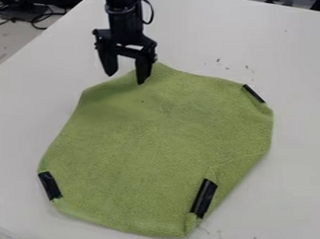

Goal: Fold the cloth from left to right

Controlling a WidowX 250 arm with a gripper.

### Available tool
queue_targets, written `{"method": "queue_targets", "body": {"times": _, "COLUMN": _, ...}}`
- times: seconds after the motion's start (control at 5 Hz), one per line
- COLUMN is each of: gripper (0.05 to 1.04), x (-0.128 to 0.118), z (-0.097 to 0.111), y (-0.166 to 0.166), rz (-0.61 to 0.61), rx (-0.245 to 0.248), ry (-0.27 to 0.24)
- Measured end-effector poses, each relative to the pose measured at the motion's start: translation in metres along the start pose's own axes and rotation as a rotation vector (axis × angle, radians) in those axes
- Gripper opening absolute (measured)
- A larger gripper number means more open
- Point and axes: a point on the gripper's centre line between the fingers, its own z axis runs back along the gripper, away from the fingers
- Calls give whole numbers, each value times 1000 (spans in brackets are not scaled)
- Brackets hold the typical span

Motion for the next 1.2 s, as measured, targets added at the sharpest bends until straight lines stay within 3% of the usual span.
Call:
{"method": "queue_targets", "body": {"times": 0.2, "gripper": 1001, "x": -26, "z": 11, "y": 11, "rz": 106, "rx": 15, "ry": -22}}
{"method": "queue_targets", "body": {"times": 0.6, "gripper": 1001, "x": -94, "z": 4, "y": 16, "rz": 282, "rx": 23, "ry": -12}}
{"method": "queue_targets", "body": {"times": 1.0, "gripper": 1001, "x": -154, "z": 9, "y": 14, "rz": 351, "rx": 91, "ry": -54}}
{"method": "queue_targets", "body": {"times": 1.2, "gripper": 1001, "x": -171, "z": 5, "y": 12, "rz": 359, "rx": 94, "ry": -58}}
